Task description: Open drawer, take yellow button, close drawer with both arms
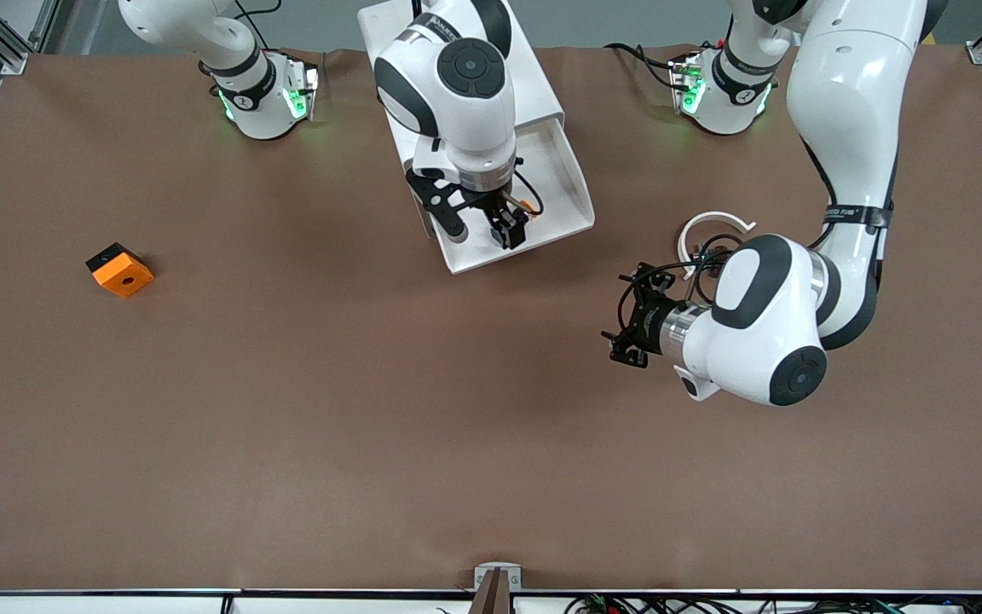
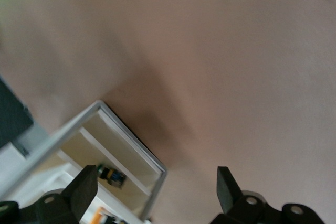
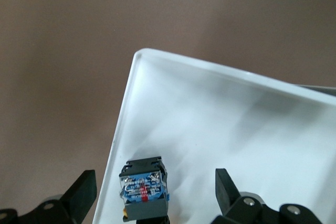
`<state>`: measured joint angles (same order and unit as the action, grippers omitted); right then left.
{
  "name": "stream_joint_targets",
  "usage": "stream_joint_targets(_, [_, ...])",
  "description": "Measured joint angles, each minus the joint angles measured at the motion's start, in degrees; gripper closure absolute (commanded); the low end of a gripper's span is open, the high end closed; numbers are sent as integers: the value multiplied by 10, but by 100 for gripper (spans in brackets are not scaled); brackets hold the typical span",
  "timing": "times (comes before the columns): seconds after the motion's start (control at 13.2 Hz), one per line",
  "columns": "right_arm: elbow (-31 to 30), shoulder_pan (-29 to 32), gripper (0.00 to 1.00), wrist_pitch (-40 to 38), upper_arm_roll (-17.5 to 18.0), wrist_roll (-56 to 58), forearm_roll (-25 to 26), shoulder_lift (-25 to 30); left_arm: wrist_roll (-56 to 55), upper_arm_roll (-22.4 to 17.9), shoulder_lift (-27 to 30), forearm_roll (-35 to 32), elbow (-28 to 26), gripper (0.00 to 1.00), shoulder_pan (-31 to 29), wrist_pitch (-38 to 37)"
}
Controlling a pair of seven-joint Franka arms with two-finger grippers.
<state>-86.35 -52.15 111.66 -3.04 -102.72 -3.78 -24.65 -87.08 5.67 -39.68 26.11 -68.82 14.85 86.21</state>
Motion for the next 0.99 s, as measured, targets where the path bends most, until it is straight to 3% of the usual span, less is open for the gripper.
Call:
stream_joint_targets(0.38, [25,-12,0,3,0,-13,1,-35,116,1,32,-52,2,0,-4,19])
stream_joint_targets(0.61, [29,-12,0,11,-1,-13,1,-43,134,36,51,-69,2,0,5,34])
stream_joint_targets(0.99, [33,-12,0,12,-1,-2,1,-43,167,78,66,-158,-15,0,27,53])
